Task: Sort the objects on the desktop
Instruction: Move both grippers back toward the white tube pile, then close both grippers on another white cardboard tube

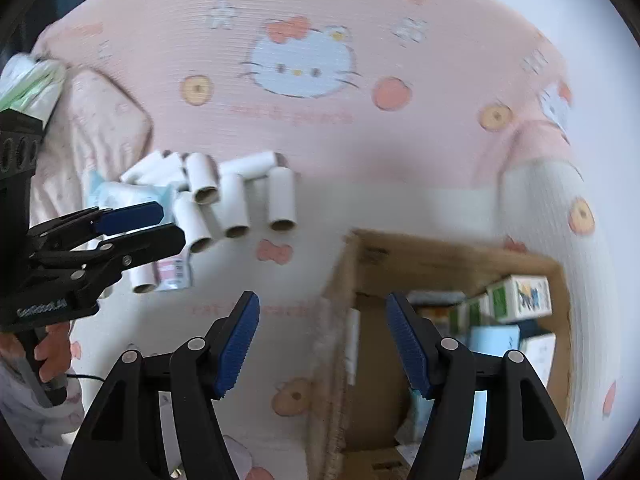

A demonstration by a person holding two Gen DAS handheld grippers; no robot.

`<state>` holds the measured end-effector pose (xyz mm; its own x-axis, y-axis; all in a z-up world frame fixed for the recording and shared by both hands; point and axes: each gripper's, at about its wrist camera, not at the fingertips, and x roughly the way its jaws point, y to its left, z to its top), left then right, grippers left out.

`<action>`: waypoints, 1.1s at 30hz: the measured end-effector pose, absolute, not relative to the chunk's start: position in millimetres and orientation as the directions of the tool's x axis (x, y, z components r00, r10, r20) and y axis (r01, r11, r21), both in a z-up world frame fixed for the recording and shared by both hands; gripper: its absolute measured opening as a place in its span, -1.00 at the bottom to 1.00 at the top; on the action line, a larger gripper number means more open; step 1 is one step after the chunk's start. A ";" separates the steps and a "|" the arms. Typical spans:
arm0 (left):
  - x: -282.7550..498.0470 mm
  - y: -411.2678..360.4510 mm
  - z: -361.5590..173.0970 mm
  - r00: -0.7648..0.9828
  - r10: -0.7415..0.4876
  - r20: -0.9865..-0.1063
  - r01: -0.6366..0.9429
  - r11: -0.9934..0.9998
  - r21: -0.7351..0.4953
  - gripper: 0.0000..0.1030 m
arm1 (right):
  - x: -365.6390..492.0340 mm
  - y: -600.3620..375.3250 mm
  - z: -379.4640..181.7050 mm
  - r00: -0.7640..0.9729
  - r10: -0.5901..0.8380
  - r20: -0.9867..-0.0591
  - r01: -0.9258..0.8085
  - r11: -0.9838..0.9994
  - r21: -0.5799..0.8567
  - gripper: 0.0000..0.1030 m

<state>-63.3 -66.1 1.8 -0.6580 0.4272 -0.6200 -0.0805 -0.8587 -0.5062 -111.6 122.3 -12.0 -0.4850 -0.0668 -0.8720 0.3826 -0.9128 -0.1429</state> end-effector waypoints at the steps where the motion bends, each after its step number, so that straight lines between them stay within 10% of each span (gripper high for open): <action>1: -60.8 -72.1 -0.2 -0.659 0.423 -0.622 -0.068 -0.857 -0.510 0.20 | -111.1 116.5 -11.0 -0.497 -0.069 -0.865 0.391 -0.908 -0.152 0.24; 18: -5.5 -171.0 -61.9 -0.600 0.221 -0.769 0.220 -0.879 -0.424 0.21 | -83.2 8.9 -66.1 -0.467 -0.180 -0.866 0.654 -0.729 -0.202 0.26; 26: 25.0 -201.3 -90.8 -0.597 0.208 -0.775 0.324 -0.821 -0.470 0.19 | -90.6 -8.1 -99.5 -0.410 -0.377 -0.830 0.668 -0.744 0.008 0.26; 33: 21.7 -207.3 -117.8 -0.603 0.285 -0.745 0.385 -0.714 -0.584 -0.16 | -70.2 -29.7 -139.1 -0.434 -0.404 -0.805 0.734 -0.677 -0.056 0.26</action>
<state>21.7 -207.3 -117.8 -0.6027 0.2849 -0.7454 0.3853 -0.7142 -0.5844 -70.2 -29.7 -139.1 -0.4344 -0.4038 -0.8051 0.7337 -0.6772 -0.0561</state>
